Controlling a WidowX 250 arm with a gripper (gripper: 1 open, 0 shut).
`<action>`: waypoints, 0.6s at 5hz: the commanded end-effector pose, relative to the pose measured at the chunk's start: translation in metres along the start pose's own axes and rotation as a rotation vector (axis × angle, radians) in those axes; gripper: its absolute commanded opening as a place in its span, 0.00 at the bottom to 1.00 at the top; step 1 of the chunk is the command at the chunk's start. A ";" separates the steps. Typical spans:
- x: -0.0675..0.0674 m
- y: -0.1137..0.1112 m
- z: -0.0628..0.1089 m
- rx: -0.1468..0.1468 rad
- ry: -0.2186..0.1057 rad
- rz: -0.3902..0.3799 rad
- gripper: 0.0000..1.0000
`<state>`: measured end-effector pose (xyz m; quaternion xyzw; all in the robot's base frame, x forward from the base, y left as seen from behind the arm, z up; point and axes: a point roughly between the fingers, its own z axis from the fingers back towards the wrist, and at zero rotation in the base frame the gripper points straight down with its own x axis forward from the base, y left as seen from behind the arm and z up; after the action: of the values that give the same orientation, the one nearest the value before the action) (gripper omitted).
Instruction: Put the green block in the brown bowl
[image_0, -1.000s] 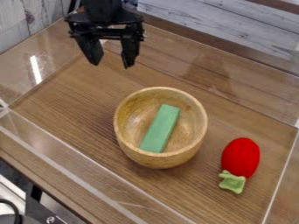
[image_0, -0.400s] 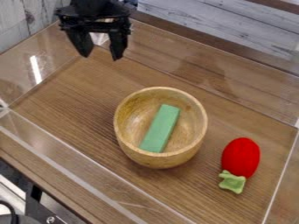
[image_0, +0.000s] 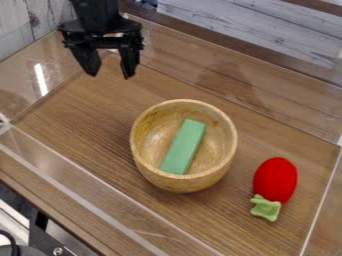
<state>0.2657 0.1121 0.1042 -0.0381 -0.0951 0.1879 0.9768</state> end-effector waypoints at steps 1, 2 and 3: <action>0.021 -0.012 0.013 0.001 -0.068 0.010 1.00; 0.026 -0.019 0.012 0.001 -0.065 0.018 1.00; 0.028 -0.015 0.015 -0.007 -0.058 -0.018 1.00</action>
<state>0.2872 0.1044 0.1127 -0.0415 -0.1029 0.1842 0.9766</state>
